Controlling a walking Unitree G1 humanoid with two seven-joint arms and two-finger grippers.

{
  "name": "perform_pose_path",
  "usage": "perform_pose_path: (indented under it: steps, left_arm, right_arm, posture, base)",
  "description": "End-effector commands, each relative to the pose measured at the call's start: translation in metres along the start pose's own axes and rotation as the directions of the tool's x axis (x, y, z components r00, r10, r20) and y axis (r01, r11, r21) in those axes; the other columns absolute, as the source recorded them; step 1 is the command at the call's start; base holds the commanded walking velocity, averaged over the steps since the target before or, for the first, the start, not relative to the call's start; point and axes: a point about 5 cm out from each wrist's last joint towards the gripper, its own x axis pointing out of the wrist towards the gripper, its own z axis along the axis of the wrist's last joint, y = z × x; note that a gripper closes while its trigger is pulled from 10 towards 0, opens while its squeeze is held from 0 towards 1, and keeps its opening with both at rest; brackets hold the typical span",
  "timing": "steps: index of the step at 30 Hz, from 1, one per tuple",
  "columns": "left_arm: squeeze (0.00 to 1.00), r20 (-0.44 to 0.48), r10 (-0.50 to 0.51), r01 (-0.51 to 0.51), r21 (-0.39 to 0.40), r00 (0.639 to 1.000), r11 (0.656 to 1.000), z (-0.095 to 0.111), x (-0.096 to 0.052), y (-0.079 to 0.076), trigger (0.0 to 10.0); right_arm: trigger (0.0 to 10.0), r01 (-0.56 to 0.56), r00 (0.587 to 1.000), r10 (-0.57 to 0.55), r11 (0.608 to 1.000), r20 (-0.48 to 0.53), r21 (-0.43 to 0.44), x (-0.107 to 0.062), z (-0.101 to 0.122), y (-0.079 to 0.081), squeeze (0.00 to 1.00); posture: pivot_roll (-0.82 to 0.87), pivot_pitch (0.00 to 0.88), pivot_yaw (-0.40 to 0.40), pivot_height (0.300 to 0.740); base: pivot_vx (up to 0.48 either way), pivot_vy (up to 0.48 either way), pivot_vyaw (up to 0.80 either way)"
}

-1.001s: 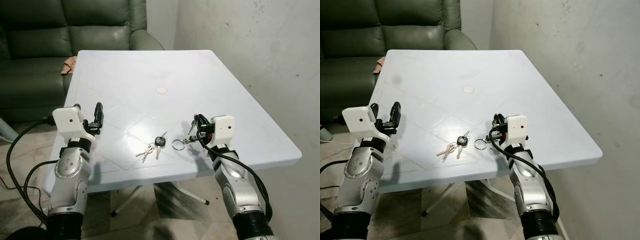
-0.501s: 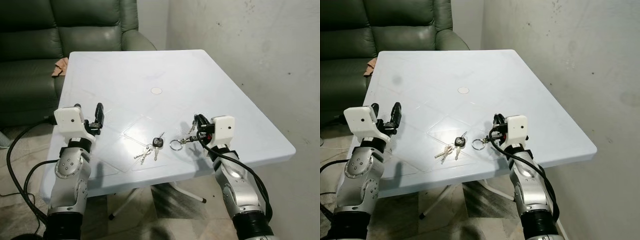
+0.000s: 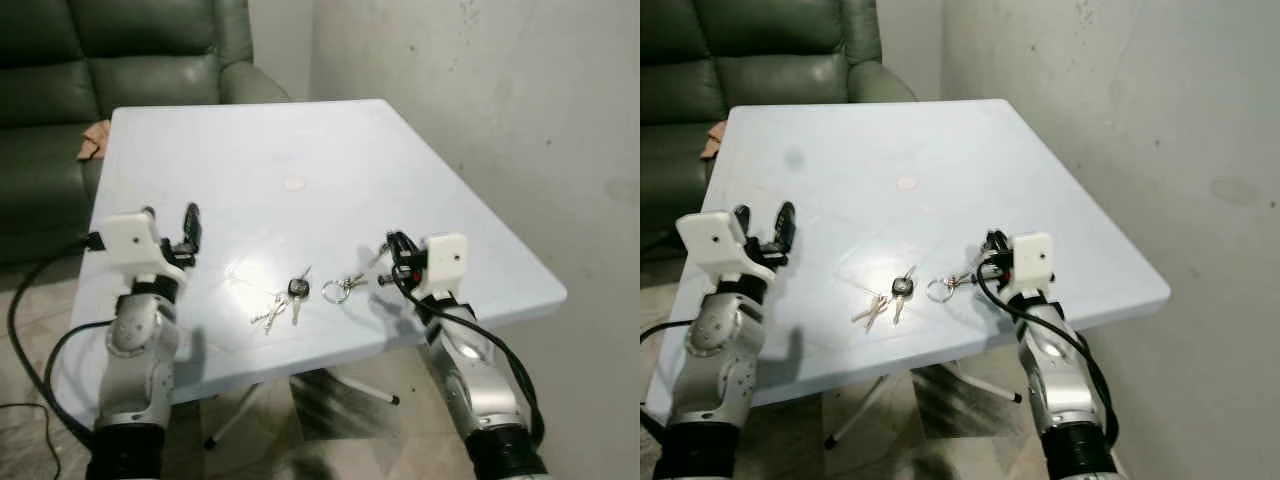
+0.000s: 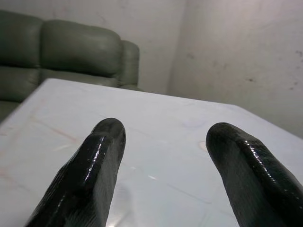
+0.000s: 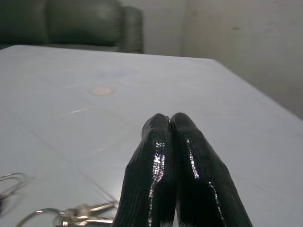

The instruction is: Hang keys on a hook

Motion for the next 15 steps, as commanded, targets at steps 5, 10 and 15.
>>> perform_pose_path:
  steps: [5,10,15]
  left_arm:
    - [0.00,0.012,0.004,-0.004,-0.001,1.000,1.000,0.0035,0.0024,-0.0009,10.0]
    - [0.00,0.006,0.009,-0.009,0.001,1.000,1.000,0.0018,0.0021,-0.0020,10.0]
    - [0.00,-0.003,0.015,-0.015,0.002,1.000,1.000,0.0002,0.0019,-0.0019,10.0]
  right_arm:
    - [10.0,0.000,1.000,0.000,1.000,-0.004,-0.005,-0.0002,0.0004,-0.0001,0.00]
    - [10.0,-0.005,1.000,0.005,1.000,-0.006,-0.012,-0.0009,0.0003,-0.0005,0.00]
    - [10.0,-0.006,1.000,0.006,1.000,-0.008,-0.015,-0.0010,-0.0003,-0.0007,0.00]
  posture:
    - [-0.07,0.000,-0.036,0.740]
    - [-0.08,0.000,-0.040,0.740]
    - [-0.08,0.000,-0.041,0.740]
  base:
    - [0.000,0.000,-0.75]
    - [0.000,0.000,-0.75]
    - [0.000,0.000,-0.75]
